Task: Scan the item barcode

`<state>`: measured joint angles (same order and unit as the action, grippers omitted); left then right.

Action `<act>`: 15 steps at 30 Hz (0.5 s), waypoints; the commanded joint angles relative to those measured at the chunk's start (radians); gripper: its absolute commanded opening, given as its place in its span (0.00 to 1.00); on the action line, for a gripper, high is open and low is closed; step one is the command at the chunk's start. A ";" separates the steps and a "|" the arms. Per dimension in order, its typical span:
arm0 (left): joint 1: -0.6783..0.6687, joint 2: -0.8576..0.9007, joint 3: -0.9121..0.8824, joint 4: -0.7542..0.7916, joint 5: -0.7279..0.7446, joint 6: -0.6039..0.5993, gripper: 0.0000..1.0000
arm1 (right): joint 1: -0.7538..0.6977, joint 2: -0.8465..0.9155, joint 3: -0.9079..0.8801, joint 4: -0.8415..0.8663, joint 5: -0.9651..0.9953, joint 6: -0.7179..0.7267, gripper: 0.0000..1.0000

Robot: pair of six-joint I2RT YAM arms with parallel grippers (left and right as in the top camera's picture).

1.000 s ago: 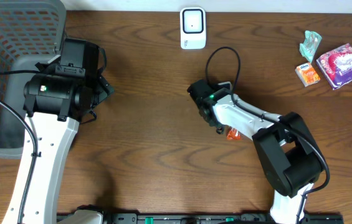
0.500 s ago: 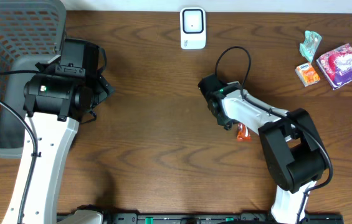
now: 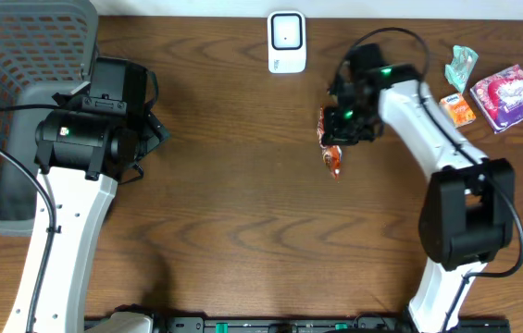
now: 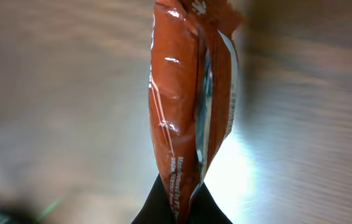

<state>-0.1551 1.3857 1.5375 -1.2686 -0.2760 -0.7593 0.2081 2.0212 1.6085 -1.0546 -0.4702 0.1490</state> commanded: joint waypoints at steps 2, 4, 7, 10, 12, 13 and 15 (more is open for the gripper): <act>0.003 -0.007 0.003 -0.004 -0.021 -0.005 0.98 | -0.053 0.028 -0.070 0.019 -0.425 -0.145 0.01; 0.003 -0.007 0.003 -0.004 -0.021 -0.005 0.98 | -0.066 0.037 -0.134 0.070 -0.482 -0.142 0.01; 0.003 -0.007 0.003 -0.004 -0.021 -0.005 0.98 | -0.090 0.049 -0.238 0.163 -0.507 -0.072 0.01; 0.003 -0.007 0.003 -0.004 -0.021 -0.005 0.98 | -0.128 0.053 -0.323 0.256 -0.496 -0.025 0.01; 0.003 -0.007 0.003 -0.004 -0.021 -0.005 0.98 | -0.154 0.053 -0.336 0.266 -0.437 -0.003 0.02; 0.003 -0.007 0.003 -0.004 -0.021 -0.005 0.98 | -0.171 0.053 -0.334 0.254 -0.371 -0.002 0.03; 0.003 -0.007 0.003 -0.004 -0.021 -0.005 0.98 | -0.196 0.053 -0.327 0.229 -0.218 0.021 0.07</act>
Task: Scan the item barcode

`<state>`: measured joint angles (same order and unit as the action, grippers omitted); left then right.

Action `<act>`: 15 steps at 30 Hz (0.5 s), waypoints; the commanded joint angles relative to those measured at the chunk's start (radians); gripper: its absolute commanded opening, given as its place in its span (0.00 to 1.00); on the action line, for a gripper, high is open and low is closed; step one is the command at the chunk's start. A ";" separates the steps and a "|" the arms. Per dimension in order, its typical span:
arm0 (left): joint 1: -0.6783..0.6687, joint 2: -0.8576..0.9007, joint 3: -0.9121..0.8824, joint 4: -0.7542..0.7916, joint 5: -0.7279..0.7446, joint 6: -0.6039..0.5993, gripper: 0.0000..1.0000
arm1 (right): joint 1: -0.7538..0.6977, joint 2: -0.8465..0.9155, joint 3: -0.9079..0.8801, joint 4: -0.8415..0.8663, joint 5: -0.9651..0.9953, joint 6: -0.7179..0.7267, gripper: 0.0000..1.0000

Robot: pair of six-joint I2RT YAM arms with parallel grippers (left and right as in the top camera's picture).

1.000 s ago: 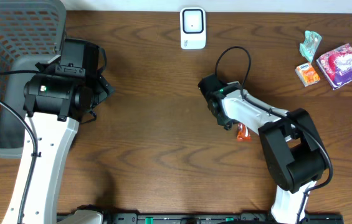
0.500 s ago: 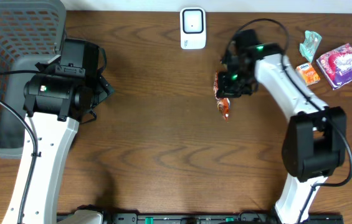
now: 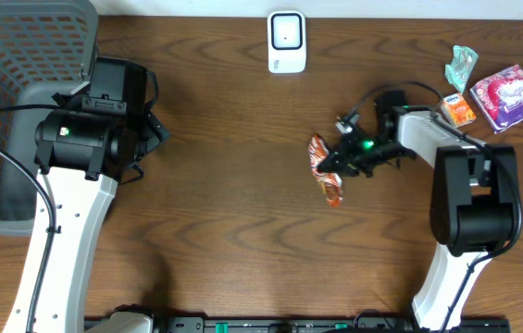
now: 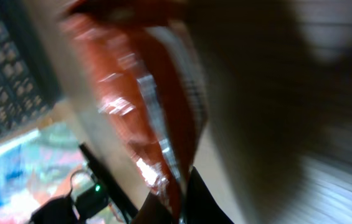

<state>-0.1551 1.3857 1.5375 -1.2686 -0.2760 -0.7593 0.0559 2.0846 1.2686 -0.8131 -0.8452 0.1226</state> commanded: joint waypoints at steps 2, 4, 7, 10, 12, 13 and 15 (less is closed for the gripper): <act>0.003 -0.007 0.003 -0.004 -0.021 -0.005 0.98 | -0.068 -0.010 0.024 -0.056 0.313 0.063 0.28; 0.003 -0.007 0.003 -0.004 -0.021 -0.005 0.98 | -0.087 -0.010 0.050 -0.125 0.394 0.035 0.58; 0.003 -0.007 0.003 -0.004 -0.021 -0.005 0.98 | -0.094 -0.010 0.158 -0.271 0.468 -0.008 0.66; 0.003 -0.007 0.003 -0.004 -0.021 -0.005 0.98 | -0.084 -0.010 0.276 -0.386 0.511 -0.015 0.66; 0.003 -0.007 0.003 -0.004 -0.021 -0.005 0.98 | -0.071 -0.010 0.346 -0.443 0.511 -0.040 0.66; 0.003 -0.007 0.003 -0.004 -0.021 -0.005 0.98 | -0.061 -0.010 0.378 -0.465 0.511 -0.054 0.68; 0.003 -0.007 0.003 -0.004 -0.021 -0.005 0.98 | -0.041 -0.011 0.418 -0.485 0.513 -0.072 0.73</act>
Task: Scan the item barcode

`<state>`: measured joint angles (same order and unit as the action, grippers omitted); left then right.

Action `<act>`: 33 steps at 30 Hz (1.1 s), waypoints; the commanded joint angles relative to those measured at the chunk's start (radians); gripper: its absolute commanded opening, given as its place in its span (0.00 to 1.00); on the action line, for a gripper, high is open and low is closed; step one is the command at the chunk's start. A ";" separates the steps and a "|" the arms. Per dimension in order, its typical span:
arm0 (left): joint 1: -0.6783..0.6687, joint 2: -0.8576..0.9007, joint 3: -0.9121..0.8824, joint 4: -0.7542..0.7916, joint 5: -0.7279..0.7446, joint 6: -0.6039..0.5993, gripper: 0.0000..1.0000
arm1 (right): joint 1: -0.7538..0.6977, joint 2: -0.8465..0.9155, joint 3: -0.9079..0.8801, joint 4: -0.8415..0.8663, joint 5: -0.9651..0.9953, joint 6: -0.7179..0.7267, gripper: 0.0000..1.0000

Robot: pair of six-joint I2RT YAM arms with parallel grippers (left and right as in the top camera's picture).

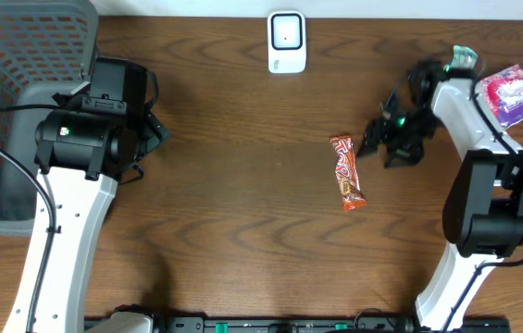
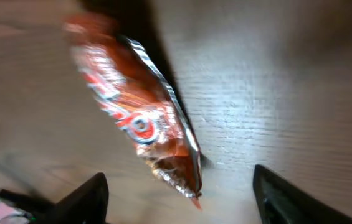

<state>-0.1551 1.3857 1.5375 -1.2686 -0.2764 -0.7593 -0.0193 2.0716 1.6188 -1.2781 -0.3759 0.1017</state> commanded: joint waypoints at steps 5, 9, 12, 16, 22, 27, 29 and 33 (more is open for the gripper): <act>0.003 -0.007 0.003 -0.004 -0.021 -0.005 0.98 | 0.096 0.005 0.069 -0.008 0.124 -0.026 0.65; 0.003 -0.007 0.003 -0.004 -0.021 -0.005 0.98 | 0.159 0.005 0.053 0.012 0.235 0.039 0.63; 0.003 -0.007 0.003 -0.004 -0.021 -0.005 0.98 | 0.208 0.005 0.031 0.033 0.324 0.099 0.63; 0.003 -0.007 0.003 -0.004 -0.021 -0.005 0.98 | 0.275 0.005 -0.029 0.100 0.431 0.177 0.63; 0.003 -0.007 0.003 -0.004 -0.021 -0.005 0.98 | 0.340 0.005 -0.144 0.238 0.457 0.184 0.60; 0.003 -0.007 0.003 -0.004 -0.021 -0.005 0.98 | 0.358 0.005 -0.234 0.344 0.514 0.224 0.50; 0.003 -0.007 0.003 -0.004 -0.021 -0.005 0.98 | 0.358 0.005 -0.270 0.378 0.531 0.224 0.46; 0.003 -0.007 0.003 -0.004 -0.021 -0.005 0.98 | 0.358 0.005 -0.296 0.404 0.535 0.224 0.18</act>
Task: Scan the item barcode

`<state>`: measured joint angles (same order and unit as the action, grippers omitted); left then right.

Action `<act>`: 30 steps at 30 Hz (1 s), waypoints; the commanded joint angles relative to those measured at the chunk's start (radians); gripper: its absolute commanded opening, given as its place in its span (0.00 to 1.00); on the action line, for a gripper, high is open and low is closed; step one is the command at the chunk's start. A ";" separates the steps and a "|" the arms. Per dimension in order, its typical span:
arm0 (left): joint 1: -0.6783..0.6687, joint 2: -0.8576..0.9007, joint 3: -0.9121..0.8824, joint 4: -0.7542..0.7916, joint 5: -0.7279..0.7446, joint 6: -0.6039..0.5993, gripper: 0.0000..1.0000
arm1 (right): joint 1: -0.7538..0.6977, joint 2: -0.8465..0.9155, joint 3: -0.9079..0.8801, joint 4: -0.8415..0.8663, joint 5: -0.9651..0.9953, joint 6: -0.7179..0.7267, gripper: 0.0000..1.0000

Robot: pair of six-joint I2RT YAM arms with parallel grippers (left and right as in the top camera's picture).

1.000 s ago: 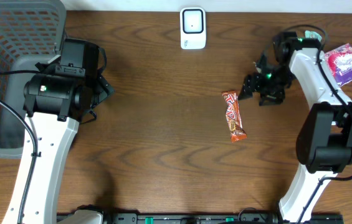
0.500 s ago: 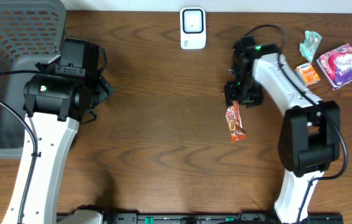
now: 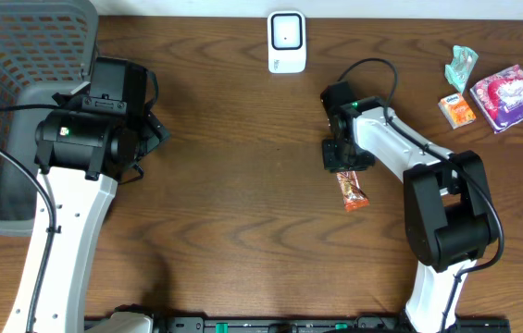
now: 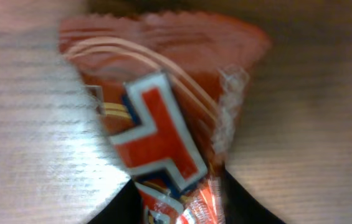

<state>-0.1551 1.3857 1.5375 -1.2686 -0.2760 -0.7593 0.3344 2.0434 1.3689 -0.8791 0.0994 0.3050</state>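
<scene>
An orange-red candy bar [image 3: 353,191] lies on the brown table, in the middle right. My right gripper [image 3: 340,155] sits over its far end. In the right wrist view the wrapper [image 4: 163,106] fills the frame with its printed face up. Its near end is bunched between the two dark fingers [image 4: 123,208], which are shut on it. The white scanner [image 3: 286,42] stands at the back edge, apart from the bar. My left gripper [image 3: 153,129] hangs at the left by the basket; its jaws cannot be made out.
A grey mesh basket [image 3: 20,83] fills the back left corner. At the back right lie a teal packet [image 3: 461,65], a small orange pack [image 3: 457,108] and a pink package [image 3: 511,97]. The table's [image 3: 242,222] wood is bare in front of the bar.
My right gripper was open to the right of the bar, which lay free on the table. Now it is over the bar's far end, shut on the wrapper. The left arm has not moved.
My right gripper first held the bar hanging edge-on in front of the scanner. Then it held the bar lower and tilted. Then the bar lay flat, face up, with the gripper open beside it. Now the gripper is shut on the bar's far end.
</scene>
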 commanded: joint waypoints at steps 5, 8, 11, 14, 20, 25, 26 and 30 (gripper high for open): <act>0.003 -0.007 0.003 -0.004 -0.021 -0.005 0.98 | 0.004 0.029 0.048 -0.031 0.052 0.020 0.01; 0.003 -0.007 0.003 -0.004 -0.021 -0.005 0.98 | 0.005 0.029 0.161 -0.046 0.044 0.020 0.01; 0.003 -0.007 0.003 -0.004 -0.021 -0.005 0.98 | 0.008 0.029 0.306 0.008 -0.027 0.003 0.01; 0.003 -0.007 0.003 -0.004 -0.021 -0.005 0.98 | 0.011 0.029 0.388 0.145 -0.048 0.006 0.01; 0.003 -0.007 0.003 -0.004 -0.021 -0.005 0.98 | 0.013 0.037 0.403 0.534 -0.065 0.132 0.01; 0.003 -0.007 0.003 -0.004 -0.021 -0.005 0.98 | 0.014 0.077 0.403 0.796 -0.068 0.177 0.01; 0.003 -0.007 0.003 -0.004 -0.021 -0.005 0.98 | 0.014 0.095 0.403 0.842 -0.067 0.195 0.01; 0.003 -0.007 0.003 -0.004 -0.021 -0.005 0.98 | 0.017 0.171 0.409 0.968 -0.038 0.280 0.01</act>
<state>-0.1551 1.3857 1.5375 -1.2697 -0.2760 -0.7593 0.3351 2.1365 1.7664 0.0532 0.0406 0.4969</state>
